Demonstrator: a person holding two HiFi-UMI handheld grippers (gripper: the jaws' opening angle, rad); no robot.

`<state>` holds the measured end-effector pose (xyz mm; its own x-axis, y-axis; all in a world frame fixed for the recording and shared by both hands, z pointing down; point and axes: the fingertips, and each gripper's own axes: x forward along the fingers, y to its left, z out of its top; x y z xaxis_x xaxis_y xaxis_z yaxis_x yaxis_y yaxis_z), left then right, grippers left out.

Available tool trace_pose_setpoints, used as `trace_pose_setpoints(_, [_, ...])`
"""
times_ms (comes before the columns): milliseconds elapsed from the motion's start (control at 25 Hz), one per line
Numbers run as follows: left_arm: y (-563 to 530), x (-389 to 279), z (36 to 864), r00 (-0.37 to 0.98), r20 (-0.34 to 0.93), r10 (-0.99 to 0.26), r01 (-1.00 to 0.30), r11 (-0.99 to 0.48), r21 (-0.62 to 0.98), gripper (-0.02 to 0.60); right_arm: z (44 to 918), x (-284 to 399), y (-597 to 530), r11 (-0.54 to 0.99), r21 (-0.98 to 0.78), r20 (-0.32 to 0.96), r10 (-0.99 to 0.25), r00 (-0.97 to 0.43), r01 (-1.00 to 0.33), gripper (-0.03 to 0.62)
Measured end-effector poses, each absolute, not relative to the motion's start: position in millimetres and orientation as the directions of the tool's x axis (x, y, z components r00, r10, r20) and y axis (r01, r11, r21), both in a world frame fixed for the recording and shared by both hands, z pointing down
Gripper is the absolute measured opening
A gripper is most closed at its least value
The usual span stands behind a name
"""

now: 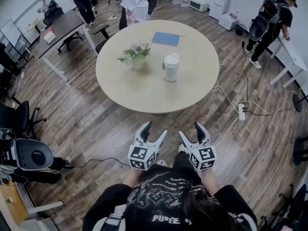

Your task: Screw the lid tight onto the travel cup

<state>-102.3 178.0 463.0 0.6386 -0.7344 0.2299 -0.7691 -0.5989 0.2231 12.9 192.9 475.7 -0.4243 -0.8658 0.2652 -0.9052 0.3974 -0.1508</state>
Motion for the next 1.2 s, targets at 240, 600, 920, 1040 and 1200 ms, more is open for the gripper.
trace_pose_setpoints(240, [147, -100, 470, 0.618, 0.228, -0.752, -0.779, -0.546, 0.309, 0.333, 481, 23, 153, 0.412, -0.153, 0.271, -0.857, -0.439, -0.898, 0.314])
trace_pose_setpoints(600, [54, -79, 491, 0.530, 0.273, -0.803, -0.842, -0.460, 0.283, 0.333, 485, 48, 28, 0.506, -0.130, 0.284, -0.805, -0.521, -0.853, 0.314])
trace_pose_setpoints(920, [-53, -53, 481, 0.451, 0.262, -0.854, -0.883, -0.382, 0.275, 0.333, 480, 61, -86, 0.628, -0.108, 0.290, -0.722, -0.629, -0.771, 0.314])
trace_pose_setpoints(1040, [-83, -47, 488, 0.418, 0.281, -0.864, -0.901, -0.353, 0.253, 0.333, 480, 65, -118, 0.671, -0.106, 0.290, -0.685, -0.669, -0.734, 0.314])
trace_pose_setpoints(1200, [-115, -38, 489, 0.398, 0.274, -0.876, -0.903, -0.321, 0.285, 0.334, 478, 67, -154, 0.738, -0.054, 0.306, -0.629, -0.714, -0.673, 0.318])
